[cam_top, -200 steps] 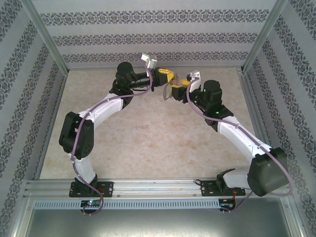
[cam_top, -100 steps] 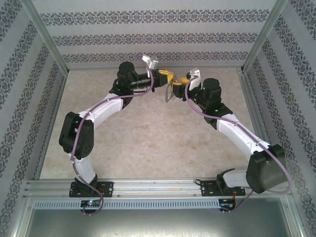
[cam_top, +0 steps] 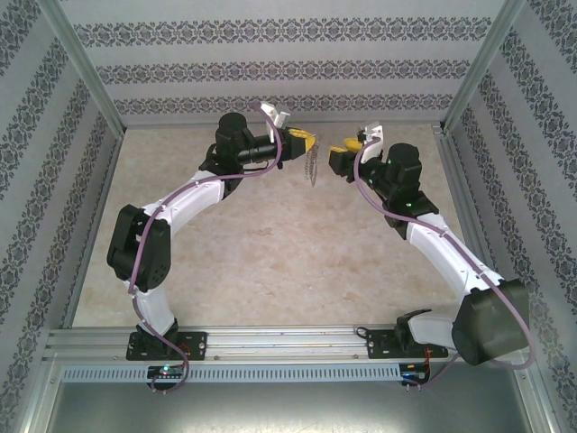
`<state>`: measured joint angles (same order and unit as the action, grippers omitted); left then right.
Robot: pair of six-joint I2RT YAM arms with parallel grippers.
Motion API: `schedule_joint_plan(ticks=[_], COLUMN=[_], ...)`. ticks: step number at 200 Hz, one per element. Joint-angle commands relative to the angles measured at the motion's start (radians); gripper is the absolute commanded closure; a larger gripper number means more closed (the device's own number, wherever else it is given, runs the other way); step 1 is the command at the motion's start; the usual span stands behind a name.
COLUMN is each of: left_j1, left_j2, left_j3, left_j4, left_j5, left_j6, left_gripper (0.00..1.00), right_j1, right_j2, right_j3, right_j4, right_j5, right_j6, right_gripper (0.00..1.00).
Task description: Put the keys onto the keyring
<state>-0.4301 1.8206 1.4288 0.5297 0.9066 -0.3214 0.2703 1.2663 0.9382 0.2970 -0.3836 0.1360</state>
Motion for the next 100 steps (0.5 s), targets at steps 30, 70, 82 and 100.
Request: schedule_joint_plan(ticks=[30,70,82,100], left_j1=[0.005,0.001,0.001,0.001], left_j2=[-0.052,-0.058,-0.057,-0.057], left_j3=[0.001,0.000,0.002,0.003], left_j4=[0.013,0.000,-0.001,-0.003], left_j5=[-0.006,-0.007,-0.007,-0.005], left_j6=[0.005,0.012,0.013,0.013], left_gripper=[1.00,1.00,1.00,1.00], right_j1=[0.007,0.012,0.012,0.012], right_j2=[0.029,0.057,0.063,0.072], right_j3=[0.010,0.022,0.027,0.033], right_j4=[0.052,0.085,0.095,0.107], right_j5=[-0.083,-0.089,-0.093,-0.107], right_j6=[0.029,0.049,0.054,0.060], right_gripper=[0.43,0.42,0.42,0.43])
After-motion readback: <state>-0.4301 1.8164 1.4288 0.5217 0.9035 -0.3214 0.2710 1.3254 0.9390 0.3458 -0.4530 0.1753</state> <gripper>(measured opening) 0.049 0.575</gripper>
